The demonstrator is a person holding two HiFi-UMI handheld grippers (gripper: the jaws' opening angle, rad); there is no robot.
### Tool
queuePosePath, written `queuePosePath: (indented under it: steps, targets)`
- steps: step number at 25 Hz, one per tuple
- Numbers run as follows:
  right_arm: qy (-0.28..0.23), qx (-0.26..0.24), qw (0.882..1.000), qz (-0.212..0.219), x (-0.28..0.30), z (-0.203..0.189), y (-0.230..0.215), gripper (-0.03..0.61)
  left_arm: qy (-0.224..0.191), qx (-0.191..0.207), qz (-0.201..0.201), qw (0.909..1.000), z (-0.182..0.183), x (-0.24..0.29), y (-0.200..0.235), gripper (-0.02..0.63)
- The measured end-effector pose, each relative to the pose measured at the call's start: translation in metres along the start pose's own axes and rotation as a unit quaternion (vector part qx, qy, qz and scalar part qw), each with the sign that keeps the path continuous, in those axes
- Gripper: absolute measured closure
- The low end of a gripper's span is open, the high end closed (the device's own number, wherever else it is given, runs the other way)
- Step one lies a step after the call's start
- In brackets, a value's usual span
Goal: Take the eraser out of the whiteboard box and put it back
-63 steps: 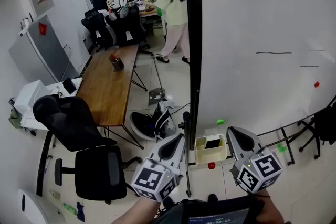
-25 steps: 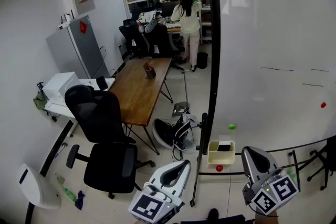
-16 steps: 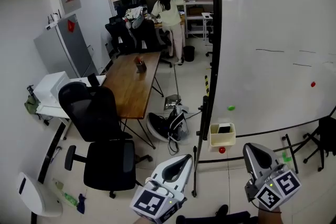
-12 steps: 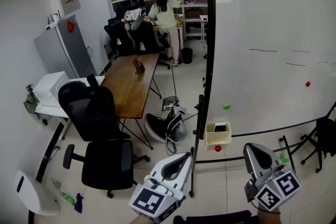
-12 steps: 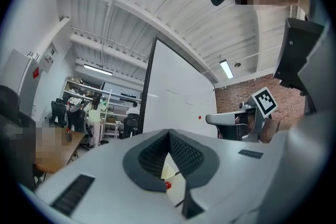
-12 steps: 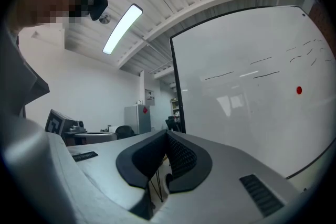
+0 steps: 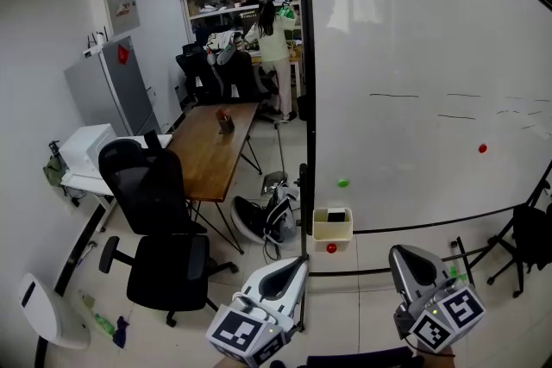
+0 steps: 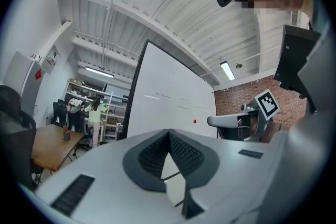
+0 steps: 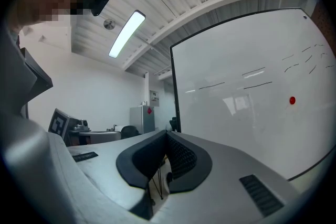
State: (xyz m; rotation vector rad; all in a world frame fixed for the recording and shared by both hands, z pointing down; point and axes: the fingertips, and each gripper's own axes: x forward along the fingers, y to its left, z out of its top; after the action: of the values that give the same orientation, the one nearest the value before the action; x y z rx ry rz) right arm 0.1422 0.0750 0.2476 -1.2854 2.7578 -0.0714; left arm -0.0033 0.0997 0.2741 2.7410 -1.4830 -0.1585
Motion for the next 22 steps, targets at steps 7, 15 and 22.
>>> queuePosePath:
  steps: [7, 15, 22]
  targets:
    - [-0.008, 0.002, 1.0, 0.01, -0.022, 0.005, -0.003, 0.557, 0.006, 0.001, 0.007, 1.0, -0.002, -0.001, -0.023, 0.584]
    - [-0.006, 0.002, 1.0, 0.012, -0.028, 0.001, 0.002, 0.557, 0.006, 0.005, 0.006, 0.9999, -0.006, -0.006, -0.029, 0.584]
    - [-0.005, -0.001, 1.0, 0.014, -0.024, -0.001, 0.001, 0.557, 0.004, 0.004, 0.005, 1.0, -0.007, -0.002, -0.028, 0.584]
